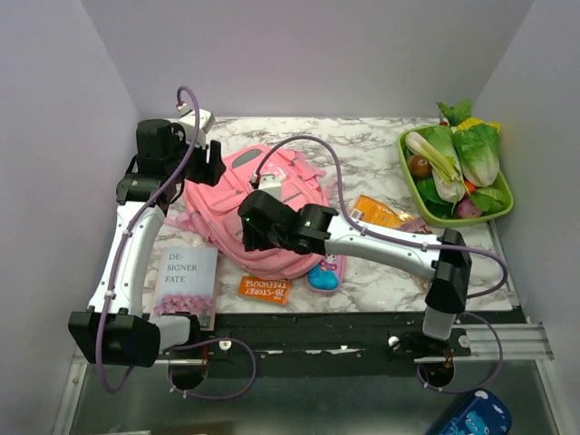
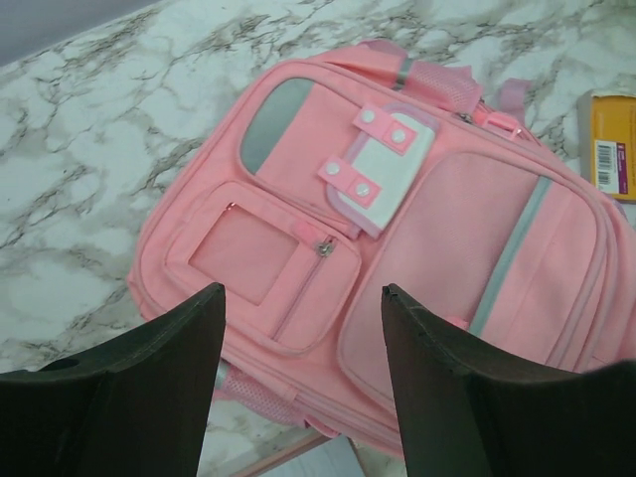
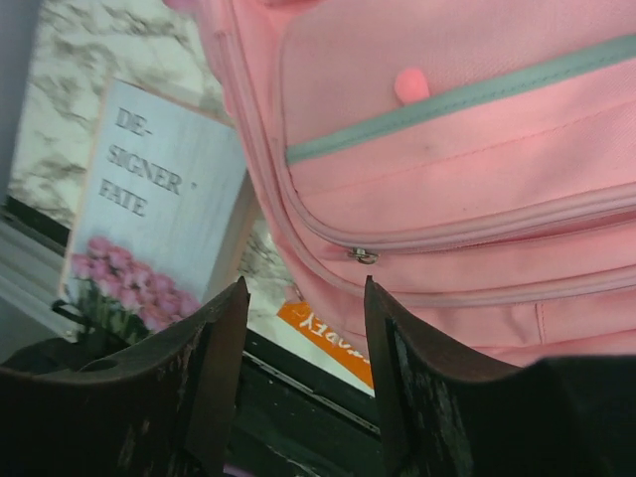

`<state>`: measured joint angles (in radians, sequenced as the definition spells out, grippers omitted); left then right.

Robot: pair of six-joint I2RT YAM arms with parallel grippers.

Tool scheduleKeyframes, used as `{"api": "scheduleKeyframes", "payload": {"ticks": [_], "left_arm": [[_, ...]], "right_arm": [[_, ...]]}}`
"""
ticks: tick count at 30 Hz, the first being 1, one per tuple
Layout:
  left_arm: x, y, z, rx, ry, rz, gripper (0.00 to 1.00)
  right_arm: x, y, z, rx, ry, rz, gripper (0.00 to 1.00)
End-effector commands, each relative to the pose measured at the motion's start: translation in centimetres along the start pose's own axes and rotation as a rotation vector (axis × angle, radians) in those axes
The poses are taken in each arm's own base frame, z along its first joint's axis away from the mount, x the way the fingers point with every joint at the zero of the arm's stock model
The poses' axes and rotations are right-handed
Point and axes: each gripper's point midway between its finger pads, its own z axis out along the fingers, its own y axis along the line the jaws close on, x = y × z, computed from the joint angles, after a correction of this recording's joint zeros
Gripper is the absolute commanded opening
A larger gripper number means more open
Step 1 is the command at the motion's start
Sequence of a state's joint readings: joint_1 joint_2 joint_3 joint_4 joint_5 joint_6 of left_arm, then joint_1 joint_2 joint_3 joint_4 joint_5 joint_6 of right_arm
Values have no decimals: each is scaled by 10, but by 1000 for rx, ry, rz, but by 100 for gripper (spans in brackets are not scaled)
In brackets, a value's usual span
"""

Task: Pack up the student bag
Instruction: Zip the student bag at the center of the board.

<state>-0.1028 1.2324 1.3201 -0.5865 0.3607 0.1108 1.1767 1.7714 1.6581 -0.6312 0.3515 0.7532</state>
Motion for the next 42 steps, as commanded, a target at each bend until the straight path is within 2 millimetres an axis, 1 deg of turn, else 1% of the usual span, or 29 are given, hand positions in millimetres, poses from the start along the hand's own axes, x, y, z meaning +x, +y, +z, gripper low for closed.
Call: {"api": "scheduleKeyframes", "payload": {"ticks": [1,2,3,6,7,10,13,18,20,26,30,33,34,36,37,38,39,40,42], "left_arm": [[12,14,-10,16,7,-10,71],[14,15,-10,15,7,-10,71],[21,14,-8,18,21,-14,71],[27,10,-10,31,22,-12,71],[25,8,-12,33,12,-8,71],[27,4,-16,44,5,-3,71],[29,3,-17,49,5,5,71],[43,0,-12,70,28,0,71],[45,1,-10,71,31,2,71],[44,0,-9,77,19,8,71],[47,0,-8,80,22,21,71],[56,0,-5,89,38,37,71],[63,-2,-3,98,48,45,72],[70,0,-2,107,59,91,72],[80,-2,0,122,81,101,72],[85,-2,1,129,92,120,72],[90,-1,2,142,104,175,72],[102,-4,2,167,138,188,72],[114,-9,3,228,158,274,72]], "right_arm": [[42,-20,14,157,127,-59,56],[45,-18,16,152,136,-62,56],[47,-18,19,156,142,-63,55],[49,-17,28,173,137,-55,51],[52,-18,32,176,140,-56,50],[53,-18,38,180,130,-49,47],[54,-14,44,171,127,-42,47],[56,-4,55,141,134,-48,47],[60,-4,58,148,147,-55,47],[73,-15,70,227,193,-74,47],[80,-24,72,283,206,-93,47],[86,-23,75,292,211,-110,47],[87,-22,75,291,211,-111,47],[85,-26,73,314,200,-103,46],[84,-28,72,319,194,-103,41],[83,-30,72,325,186,-95,38],[81,-34,69,337,174,-100,36],[79,-36,67,346,163,-99,33],[74,-46,61,384,133,-97,33]]}}
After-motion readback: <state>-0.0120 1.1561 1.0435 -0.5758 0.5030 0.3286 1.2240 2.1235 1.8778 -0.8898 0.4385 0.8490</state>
